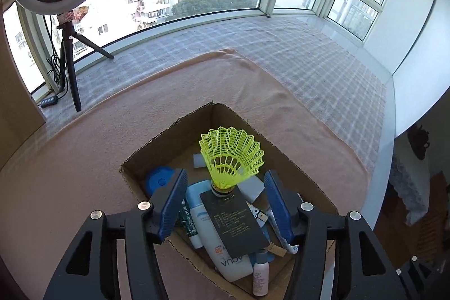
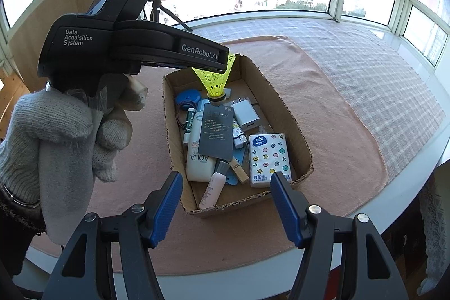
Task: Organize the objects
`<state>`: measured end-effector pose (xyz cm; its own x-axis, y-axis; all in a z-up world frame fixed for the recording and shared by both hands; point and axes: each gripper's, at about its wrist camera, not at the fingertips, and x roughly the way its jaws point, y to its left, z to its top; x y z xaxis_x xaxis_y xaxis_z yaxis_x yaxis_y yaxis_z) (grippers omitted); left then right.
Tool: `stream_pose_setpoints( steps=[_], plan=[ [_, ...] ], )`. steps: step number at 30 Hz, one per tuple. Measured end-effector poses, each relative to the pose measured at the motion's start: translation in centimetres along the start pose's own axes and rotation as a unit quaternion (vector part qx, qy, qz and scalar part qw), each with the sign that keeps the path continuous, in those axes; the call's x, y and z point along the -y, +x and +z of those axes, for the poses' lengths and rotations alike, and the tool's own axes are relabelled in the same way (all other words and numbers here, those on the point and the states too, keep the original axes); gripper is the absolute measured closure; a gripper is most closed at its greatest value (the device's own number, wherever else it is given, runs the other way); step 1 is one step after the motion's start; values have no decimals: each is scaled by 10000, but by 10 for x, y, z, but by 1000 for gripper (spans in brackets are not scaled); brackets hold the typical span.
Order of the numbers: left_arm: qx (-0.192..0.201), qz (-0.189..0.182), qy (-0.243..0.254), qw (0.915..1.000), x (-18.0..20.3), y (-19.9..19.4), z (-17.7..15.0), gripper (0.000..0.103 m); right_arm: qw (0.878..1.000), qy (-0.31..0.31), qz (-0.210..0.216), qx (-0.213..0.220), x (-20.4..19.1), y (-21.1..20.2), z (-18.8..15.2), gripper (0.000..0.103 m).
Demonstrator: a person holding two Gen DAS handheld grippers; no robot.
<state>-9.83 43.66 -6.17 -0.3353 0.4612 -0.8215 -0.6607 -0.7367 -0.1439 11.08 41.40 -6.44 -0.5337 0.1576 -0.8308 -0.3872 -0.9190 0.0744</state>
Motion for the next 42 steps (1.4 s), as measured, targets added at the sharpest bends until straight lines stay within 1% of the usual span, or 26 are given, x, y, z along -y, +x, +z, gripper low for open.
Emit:
stream_pose_setpoints(
  steps=[6,12,17,22,30,39,42],
  plan=[
    [132,123,-52,9998,-10,-17,-3,42,10000,-53,40,9,-6,-1,-1,42],
    [228,241,-110,9994,-26,-38,-12,42,9998,-148,102,23,-18,-2,-2,42],
    [346,437,-258,9981,-48,-63,-26,42,9993,-300,196,65,-35,-4,1,42],
    [489,734,-506,9948,-82,-96,-46,42,9982,-494,293,167,-58,-8,6,42],
    [602,1142,-1130,9852,-149,-147,-94,42,9950,-808,529,261,-105,-10,11,42],
    [617,1752,-1596,9695,-211,-202,-164,42,9893,-1171,765,409,-167,-14,14,42],
    [615,1867,-1757,9646,-227,-218,-184,42,9870,-1284,824,503,-185,-18,16,42]
  ],
)
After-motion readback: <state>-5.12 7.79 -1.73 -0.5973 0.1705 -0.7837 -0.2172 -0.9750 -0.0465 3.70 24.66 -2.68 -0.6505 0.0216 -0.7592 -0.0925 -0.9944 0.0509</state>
